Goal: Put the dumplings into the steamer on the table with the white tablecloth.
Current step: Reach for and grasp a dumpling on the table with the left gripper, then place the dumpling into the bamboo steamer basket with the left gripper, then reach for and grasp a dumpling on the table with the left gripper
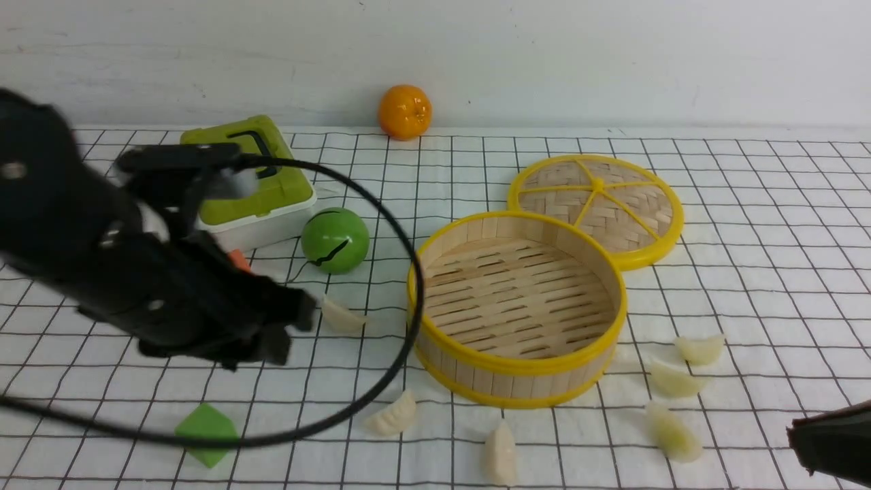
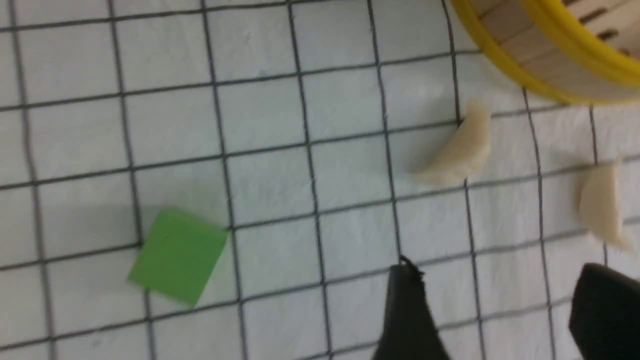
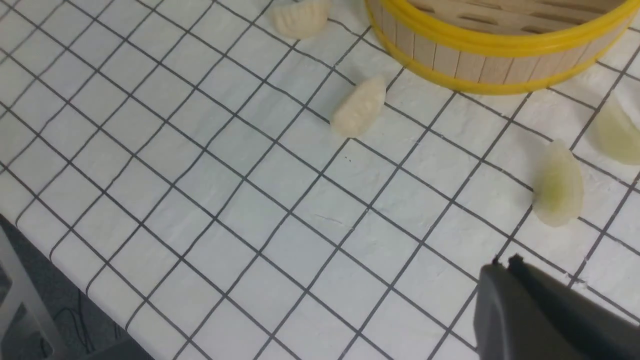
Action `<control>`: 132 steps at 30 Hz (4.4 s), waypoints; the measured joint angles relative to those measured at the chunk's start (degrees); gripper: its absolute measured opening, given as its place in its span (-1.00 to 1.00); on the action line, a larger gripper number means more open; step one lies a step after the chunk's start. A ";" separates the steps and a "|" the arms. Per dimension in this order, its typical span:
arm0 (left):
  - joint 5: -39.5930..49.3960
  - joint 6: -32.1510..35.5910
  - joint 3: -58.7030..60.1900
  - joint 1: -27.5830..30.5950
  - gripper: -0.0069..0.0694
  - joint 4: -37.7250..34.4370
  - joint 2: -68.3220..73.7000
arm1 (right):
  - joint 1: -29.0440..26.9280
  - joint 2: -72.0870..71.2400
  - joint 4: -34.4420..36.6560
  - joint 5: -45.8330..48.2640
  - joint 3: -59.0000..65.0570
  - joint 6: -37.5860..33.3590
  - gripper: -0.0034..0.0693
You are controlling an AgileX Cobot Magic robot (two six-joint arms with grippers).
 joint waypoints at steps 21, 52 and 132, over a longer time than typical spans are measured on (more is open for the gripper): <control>-15.57 -32.06 -16.30 3.47 0.70 8.97 31.79 | 0.00 -2.55 0.48 1.93 0.00 0.00 -0.92; 2.62 -5.81 -55.64 -14.24 -0.27 6.46 43.97 | 0.00 -3.52 1.83 2.05 0.00 0.00 -0.86; -8.97 1.43 -3.21 -14.24 -0.32 18.00 19.06 | 0.05 -5.31 2.22 3.45 0.00 -0.18 -0.67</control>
